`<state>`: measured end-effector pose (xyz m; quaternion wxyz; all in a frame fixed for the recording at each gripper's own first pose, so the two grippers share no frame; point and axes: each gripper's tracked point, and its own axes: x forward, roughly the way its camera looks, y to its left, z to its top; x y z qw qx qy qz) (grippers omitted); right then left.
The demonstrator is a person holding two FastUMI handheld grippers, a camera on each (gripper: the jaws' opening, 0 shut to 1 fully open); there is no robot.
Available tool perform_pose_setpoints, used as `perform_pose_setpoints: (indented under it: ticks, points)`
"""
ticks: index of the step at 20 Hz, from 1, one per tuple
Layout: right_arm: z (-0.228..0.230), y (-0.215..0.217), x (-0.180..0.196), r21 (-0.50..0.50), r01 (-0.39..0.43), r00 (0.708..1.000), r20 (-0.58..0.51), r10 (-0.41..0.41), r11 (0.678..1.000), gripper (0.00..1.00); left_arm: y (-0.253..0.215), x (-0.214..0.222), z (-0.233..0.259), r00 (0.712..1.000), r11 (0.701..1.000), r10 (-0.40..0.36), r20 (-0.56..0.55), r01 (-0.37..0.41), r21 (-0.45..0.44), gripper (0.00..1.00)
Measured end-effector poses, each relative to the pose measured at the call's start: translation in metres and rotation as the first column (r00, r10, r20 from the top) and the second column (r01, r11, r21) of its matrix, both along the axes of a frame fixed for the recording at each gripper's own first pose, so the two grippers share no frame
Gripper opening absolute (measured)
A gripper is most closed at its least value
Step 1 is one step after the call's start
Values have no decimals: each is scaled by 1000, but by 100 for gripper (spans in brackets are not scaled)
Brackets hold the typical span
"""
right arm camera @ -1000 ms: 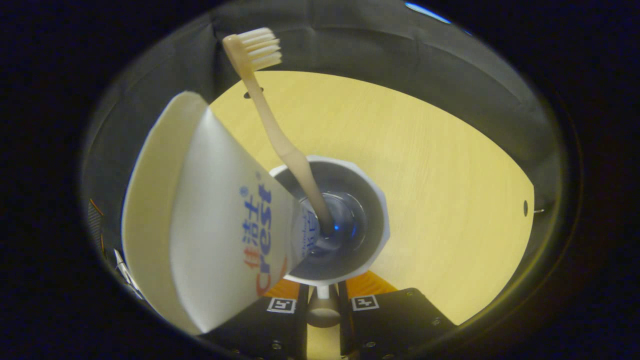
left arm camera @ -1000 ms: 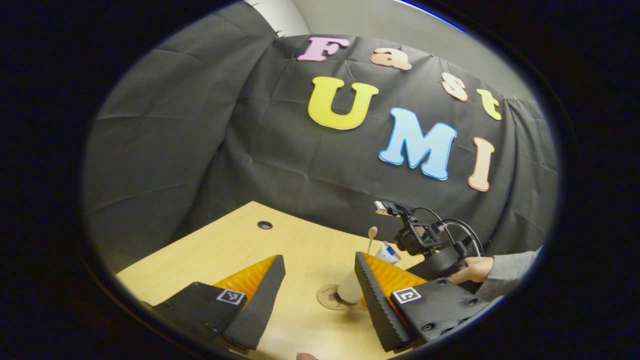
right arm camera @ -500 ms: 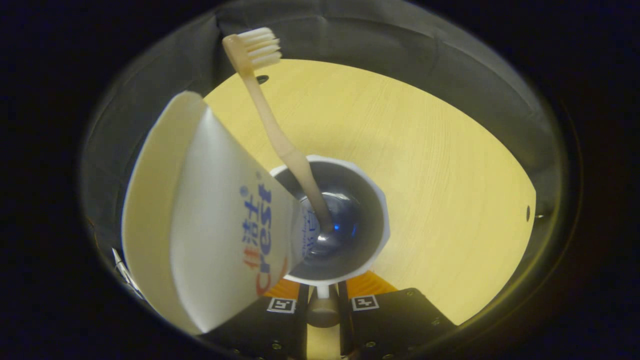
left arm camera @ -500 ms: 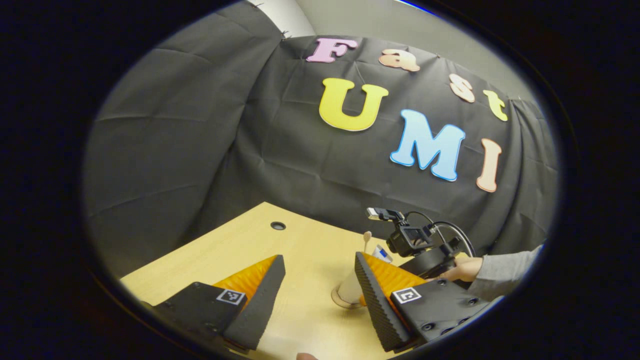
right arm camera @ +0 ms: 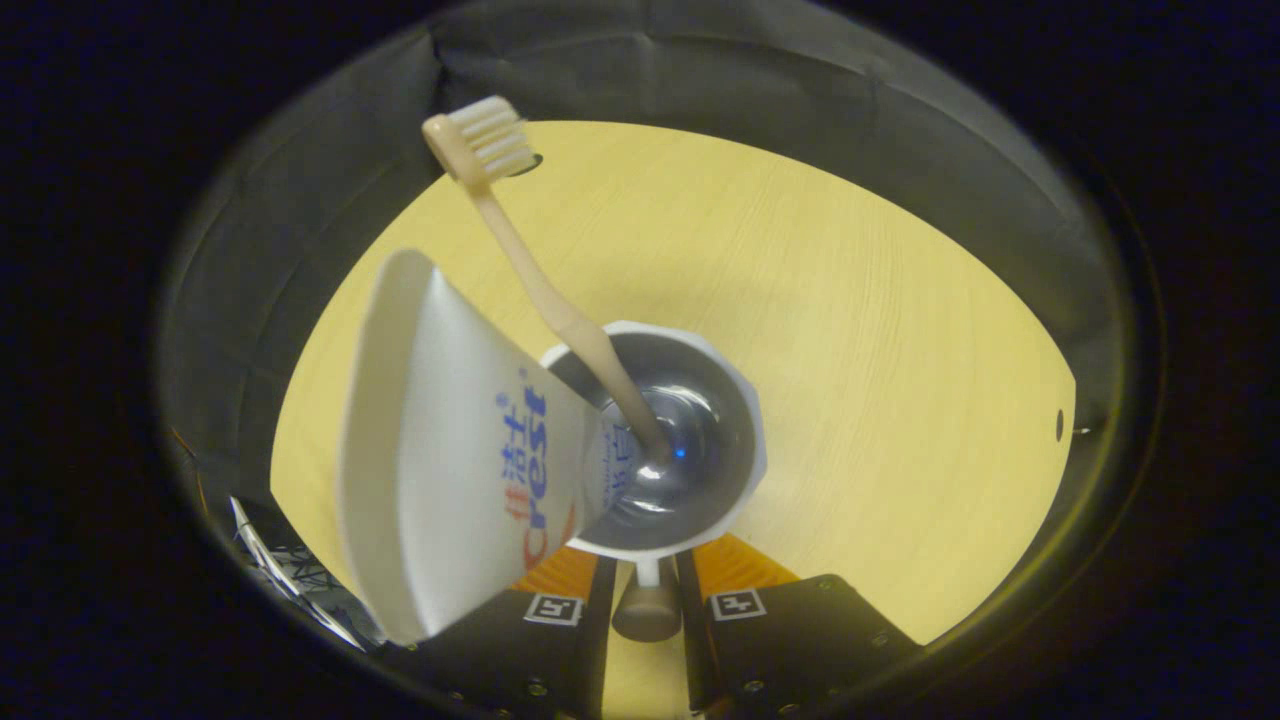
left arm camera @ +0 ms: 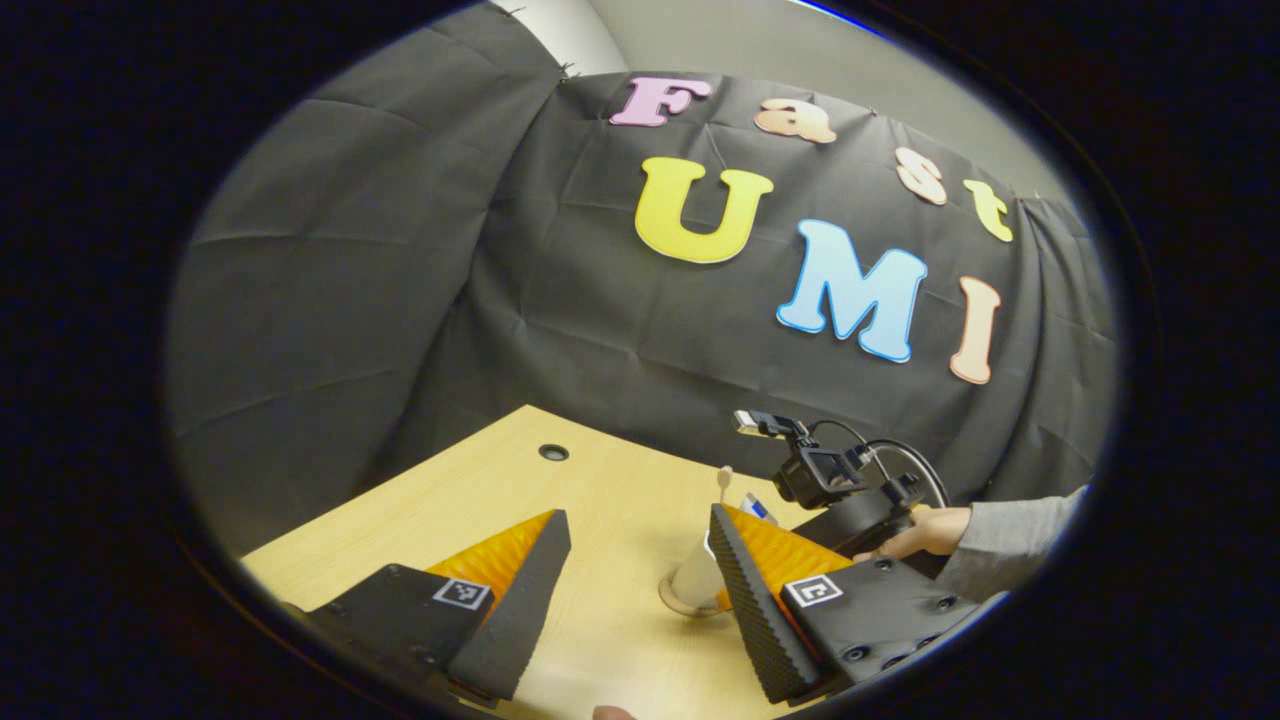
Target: Put the toothbrush and toothpaste on the desktop into the cup, then pick up the cup and place it on the coaster on the desktop.
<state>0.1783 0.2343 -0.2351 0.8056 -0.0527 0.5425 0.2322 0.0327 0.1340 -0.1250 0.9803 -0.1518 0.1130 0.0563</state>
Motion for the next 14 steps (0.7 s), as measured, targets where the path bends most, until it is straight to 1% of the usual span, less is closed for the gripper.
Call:
perform_pose_setpoints:
  ticks: [1, 2, 3, 4, 5, 6, 11, 13, 14]
  points:
    - [3, -2, -2, -1, -1, 1000, 6, 1, 1000, 44, -2, 1, 2, 1000, 1000, -2, 3, 2, 1, 91]
    - [8, -4, -4, 7, -4, 1000, 15, 3, 1000, 54, -8, 0, 3, 1000, 1000, -5, 7, 5, 2, 91]
    - [13, -5, -7, 12, -4, 1000, 26, 3, 1000, 54, -10, 0, 4, 1000, 1000, -9, 10, 9, 7, 91]
    - [18, -8, -11, 21, -2, 999, 39, 1, 1000, 58, -13, 0, 6, 1000, 1000, -12, 13, 12, 13, 91]
    - [23, -10, -17, 33, 2, 999, 50, -3, 999, 70, -16, 0, 7, 1000, 1000, -17, 15, 17, 18, 91]
    - [29, -13, -22, 49, 9, 998, 62, -12, 999, 70, -21, 2, 11, 1000, 1000, -23, 18, 23, 20, 93]
    - [70, -35, -56, 159, 56, 989, 130, -77, 986, 71, -45, 10, 20, 998, 998, -55, 27, 55, 10, 91]
    - [89, -52, -67, 194, 85, 977, 176, -120, 977, 71, -56, 15, 24, 997, 998, -70, 31, 69, 8, 89]
    - [98, -62, -70, 207, 105, 967, 208, -149, 973, 71, -61, 16, 26, 996, 997, -79, 31, 79, 9, 89]
